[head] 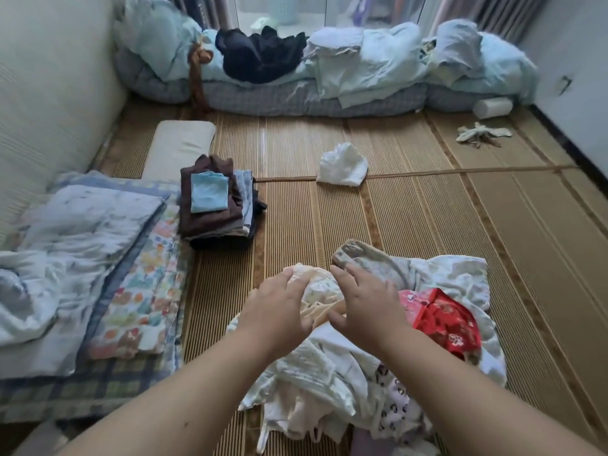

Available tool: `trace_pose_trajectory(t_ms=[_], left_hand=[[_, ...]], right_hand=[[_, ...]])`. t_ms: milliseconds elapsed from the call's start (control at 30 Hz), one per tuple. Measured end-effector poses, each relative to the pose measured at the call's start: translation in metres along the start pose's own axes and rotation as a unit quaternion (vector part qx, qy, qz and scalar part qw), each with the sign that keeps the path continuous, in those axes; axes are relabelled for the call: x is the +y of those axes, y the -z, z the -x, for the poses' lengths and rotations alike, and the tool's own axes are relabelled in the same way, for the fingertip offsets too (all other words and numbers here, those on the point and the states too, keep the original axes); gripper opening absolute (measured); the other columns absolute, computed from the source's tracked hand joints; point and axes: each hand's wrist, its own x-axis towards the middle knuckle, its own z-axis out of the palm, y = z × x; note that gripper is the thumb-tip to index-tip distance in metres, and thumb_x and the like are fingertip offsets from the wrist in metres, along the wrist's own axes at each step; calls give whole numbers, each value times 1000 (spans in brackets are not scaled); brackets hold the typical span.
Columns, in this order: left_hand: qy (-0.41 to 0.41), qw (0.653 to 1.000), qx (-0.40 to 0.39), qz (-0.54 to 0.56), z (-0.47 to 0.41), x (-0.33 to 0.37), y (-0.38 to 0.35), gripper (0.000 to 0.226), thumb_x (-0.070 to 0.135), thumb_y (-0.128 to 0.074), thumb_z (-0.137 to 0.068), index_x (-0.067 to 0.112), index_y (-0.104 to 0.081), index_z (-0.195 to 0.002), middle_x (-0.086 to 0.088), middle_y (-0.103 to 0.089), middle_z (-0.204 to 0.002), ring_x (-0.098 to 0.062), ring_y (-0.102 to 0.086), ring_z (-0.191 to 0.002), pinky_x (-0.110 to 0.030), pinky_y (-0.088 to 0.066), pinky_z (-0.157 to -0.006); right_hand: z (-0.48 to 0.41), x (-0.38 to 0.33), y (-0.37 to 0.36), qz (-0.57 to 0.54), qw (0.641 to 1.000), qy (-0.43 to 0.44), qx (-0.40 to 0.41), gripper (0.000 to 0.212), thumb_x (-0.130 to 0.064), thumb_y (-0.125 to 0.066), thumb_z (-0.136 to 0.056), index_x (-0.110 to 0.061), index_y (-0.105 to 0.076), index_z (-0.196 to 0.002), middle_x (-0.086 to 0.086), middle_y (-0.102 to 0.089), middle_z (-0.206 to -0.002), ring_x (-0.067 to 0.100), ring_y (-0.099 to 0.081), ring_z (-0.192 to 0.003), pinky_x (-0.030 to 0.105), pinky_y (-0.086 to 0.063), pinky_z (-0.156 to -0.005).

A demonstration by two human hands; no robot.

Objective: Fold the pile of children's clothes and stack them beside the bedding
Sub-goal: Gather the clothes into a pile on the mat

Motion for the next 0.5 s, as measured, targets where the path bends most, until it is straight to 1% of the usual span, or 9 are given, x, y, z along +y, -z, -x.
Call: trace_pose_trajectory(t_ms=[67,100,200,300,400,500], left_hand=[[8,1000,11,7,-8,-2,-17,78,70,-30,-78,38,-19,-149,1,-18,-158,-19,-17,-144,-43,-20,-113],[8,1000,16,10,-14,-4,-25,79,70,-29,-77,38,-20,-149,1,-17,-159,-19,-17,-144,-44,-19,-114],[-16,998,50,-22,-41,-18,-59,69,60,-42,-86,38,-21,-148,0,-16,-159,-18,-15,-145,-43,-18,-115],[-36,994,77,-64,-67,-32,-92,73,55,-51,-86,35,-19,-149,1,-13,-160,-18,-12,-145,-44,-18,-115],[-41,989,114,-86,-86,-44,-129,75,56,-50,-86,35,-16,-150,1,-10,-160,-18,-10,-146,-46,-17,-115],[-58,981,149,-113,-102,-54,-159,76,58,-46,-87,35,-12,-150,1,-7,-160,-21,-7,-146,-48,-16,-115]], right_hand=[[-10,6,-21,2,1000,7,12,73,-49,-52,-86,-35,-19,-149,-1,-22,-157,17,-21,-142,51,-16,-114],[-15,9,-31,4,1000,9,19,73,-50,-52,-85,-35,-19,-149,-1,-22,-156,18,-21,-142,51,-15,-114],[-32,23,-75,20,999,21,37,75,-54,-52,-86,-35,-17,-149,1,-21,-156,18,-19,-143,51,-12,-114],[-54,38,-112,36,997,36,54,77,-58,-51,-85,-35,-15,-150,1,-19,-157,18,-17,-143,52,-13,-113],[-77,50,-141,50,994,50,81,82,-62,-51,-83,-35,-11,-150,1,-17,-158,19,-16,-144,54,-14,-112],[-93,56,-160,36,994,50,90,94,-69,-52,-77,-35,-5,-151,1,-13,-159,19,-10,-146,58,-13,-112]])
